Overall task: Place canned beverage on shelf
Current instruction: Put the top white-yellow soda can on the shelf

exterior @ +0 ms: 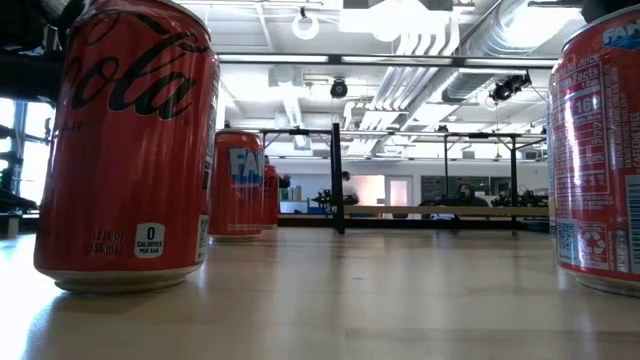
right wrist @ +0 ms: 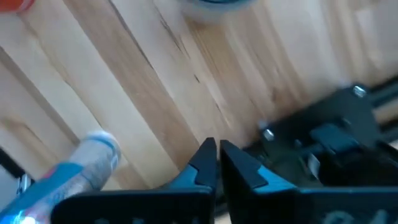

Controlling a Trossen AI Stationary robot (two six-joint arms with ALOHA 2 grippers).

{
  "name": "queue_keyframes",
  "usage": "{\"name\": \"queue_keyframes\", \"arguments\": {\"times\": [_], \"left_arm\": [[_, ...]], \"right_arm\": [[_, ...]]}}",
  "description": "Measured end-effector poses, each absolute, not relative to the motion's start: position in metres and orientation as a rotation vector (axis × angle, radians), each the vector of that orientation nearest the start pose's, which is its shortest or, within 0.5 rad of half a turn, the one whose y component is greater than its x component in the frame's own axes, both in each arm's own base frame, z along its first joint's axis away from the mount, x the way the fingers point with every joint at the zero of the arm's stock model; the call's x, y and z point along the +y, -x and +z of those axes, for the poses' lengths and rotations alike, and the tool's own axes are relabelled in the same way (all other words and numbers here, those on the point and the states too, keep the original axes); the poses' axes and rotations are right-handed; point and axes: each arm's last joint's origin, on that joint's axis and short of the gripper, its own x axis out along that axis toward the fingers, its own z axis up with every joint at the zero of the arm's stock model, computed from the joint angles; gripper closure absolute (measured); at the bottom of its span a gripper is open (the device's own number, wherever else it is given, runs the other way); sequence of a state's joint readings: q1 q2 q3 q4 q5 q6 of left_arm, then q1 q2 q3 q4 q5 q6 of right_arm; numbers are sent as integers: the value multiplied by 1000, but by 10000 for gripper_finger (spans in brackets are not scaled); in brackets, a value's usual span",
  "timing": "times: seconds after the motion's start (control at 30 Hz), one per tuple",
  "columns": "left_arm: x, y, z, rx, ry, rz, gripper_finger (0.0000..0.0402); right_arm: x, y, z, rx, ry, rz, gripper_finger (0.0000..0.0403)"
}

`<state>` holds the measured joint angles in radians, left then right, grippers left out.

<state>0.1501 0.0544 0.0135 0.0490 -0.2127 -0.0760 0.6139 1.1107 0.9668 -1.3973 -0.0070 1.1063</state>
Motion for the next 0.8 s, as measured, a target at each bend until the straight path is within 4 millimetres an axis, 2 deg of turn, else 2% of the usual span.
{"name": "queue_keyframes", "arguments": {"times": [0.2, 0.33, 0.6, 0.8], "left_arm": [[21, -98, 169, -23, 75, 370, 401], [21, -98, 169, -23, 75, 372, 402], [21, -97, 169, -23, 75, 382, 402], [21, -97, 169, -23, 75, 382, 402]], "right_arm": [[94, -138, 232, 1417, -447, -348, 396], [94, -143, 219, 1296, -429, -365, 402], [93, -153, 219, 1047, -365, -444, 402], [101, -165, 225, 943, -416, -353, 396]]}}
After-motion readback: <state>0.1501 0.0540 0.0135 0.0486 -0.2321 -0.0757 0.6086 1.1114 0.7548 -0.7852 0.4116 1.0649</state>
